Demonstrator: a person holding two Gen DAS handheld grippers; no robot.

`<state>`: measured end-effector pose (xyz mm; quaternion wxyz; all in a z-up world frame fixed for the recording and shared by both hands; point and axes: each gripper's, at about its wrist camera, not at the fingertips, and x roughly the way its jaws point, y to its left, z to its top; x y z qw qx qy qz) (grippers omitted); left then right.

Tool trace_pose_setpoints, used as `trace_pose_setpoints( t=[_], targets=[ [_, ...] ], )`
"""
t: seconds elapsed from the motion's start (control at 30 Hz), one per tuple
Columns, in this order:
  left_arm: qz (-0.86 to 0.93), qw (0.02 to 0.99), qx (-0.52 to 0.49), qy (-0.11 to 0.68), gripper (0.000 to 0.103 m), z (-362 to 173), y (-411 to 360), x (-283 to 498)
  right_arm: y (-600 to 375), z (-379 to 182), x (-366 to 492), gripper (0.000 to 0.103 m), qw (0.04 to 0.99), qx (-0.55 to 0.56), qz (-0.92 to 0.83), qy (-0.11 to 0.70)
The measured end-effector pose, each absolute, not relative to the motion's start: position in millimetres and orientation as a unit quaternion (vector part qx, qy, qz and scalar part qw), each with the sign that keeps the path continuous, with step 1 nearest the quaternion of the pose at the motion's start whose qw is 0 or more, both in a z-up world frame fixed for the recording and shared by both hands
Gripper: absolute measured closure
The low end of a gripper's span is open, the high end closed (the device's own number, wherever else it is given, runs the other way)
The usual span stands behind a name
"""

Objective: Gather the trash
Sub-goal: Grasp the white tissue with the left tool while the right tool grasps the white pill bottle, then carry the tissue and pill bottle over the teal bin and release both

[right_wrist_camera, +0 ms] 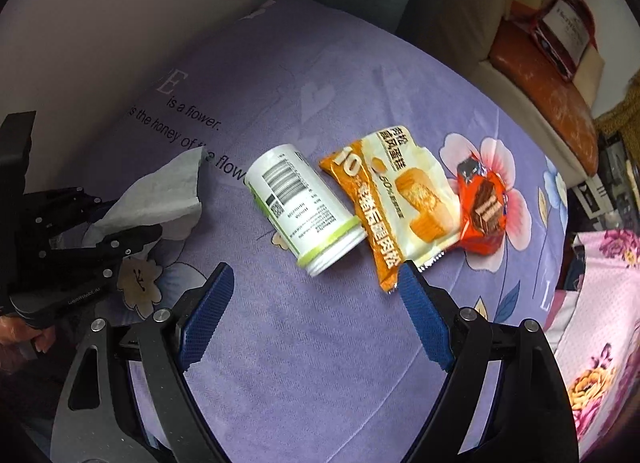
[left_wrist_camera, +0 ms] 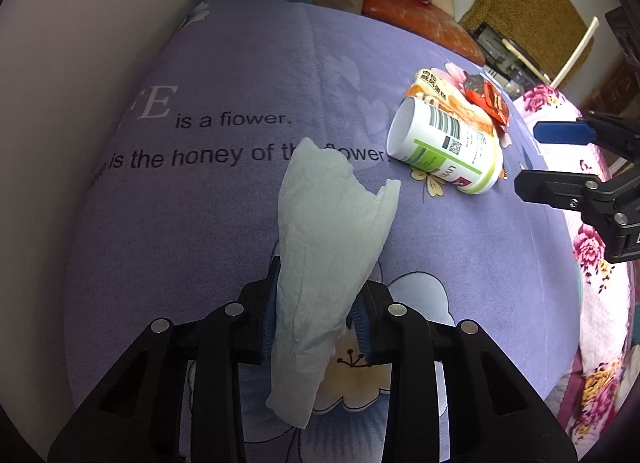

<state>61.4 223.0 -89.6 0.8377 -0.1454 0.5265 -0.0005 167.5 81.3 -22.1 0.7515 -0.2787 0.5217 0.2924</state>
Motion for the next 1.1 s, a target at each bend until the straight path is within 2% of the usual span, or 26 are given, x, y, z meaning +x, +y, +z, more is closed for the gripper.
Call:
trace_pose_setpoints(
  t=[0.03,0.13,0.33,0.47,0.63,0.67,0.77,0.87,1.1],
  targets=[
    [0.001,0.835,-0.151,0.528,0.070,-90.4,225.7,61.3,87.3,-25.4,169.9,0.024,0.746,-0.286,0.297,0.523],
    [0.001,0.832,-0.171,0.527,0.070,-91.7,236.7,58.2,102.9,-34.8,180.3,0.041,0.734,-0.297,0.307,0.528],
    [0.000,0.831,-0.179,0.527,0.061,-90.0,244.9,58.6,119.5,-52.7,200.8,0.042,0.715,-0.298,0.322,0.544],
    [-0.006,0.832,-0.178,0.526,0.048,-89.9,243.7,62.1,125.0,-69.9,210.2,0.042,0.700,-0.292,0.327,0.564],
    [0.006,0.837,-0.158,0.524,0.046,-90.1,234.8,65.8,113.7,-76.1,209.5,0.047,0.704,-0.247,0.323,0.583],
    [0.008,0.838,-0.154,0.523,0.047,-89.8,232.1,66.3,107.2,-73.0,208.5,0.047,0.710,-0.231,0.319,0.584],
    [0.007,0.840,-0.149,0.521,0.075,-89.2,225.2,66.7,83.8,-62.8,202.4,0.047,0.727,-0.175,0.314,0.585],
    [0.006,0.844,-0.156,0.513,0.080,-86.2,221.1,67.6,58.6,-57.2,195.2,0.047,0.736,-0.126,0.308,0.590],
    [-0.024,0.847,-0.147,0.510,0.080,-72.5,188.2,64.3,1.7,-56.3,168.6,0.047,0.748,-0.056,0.285,0.596]
  ],
)
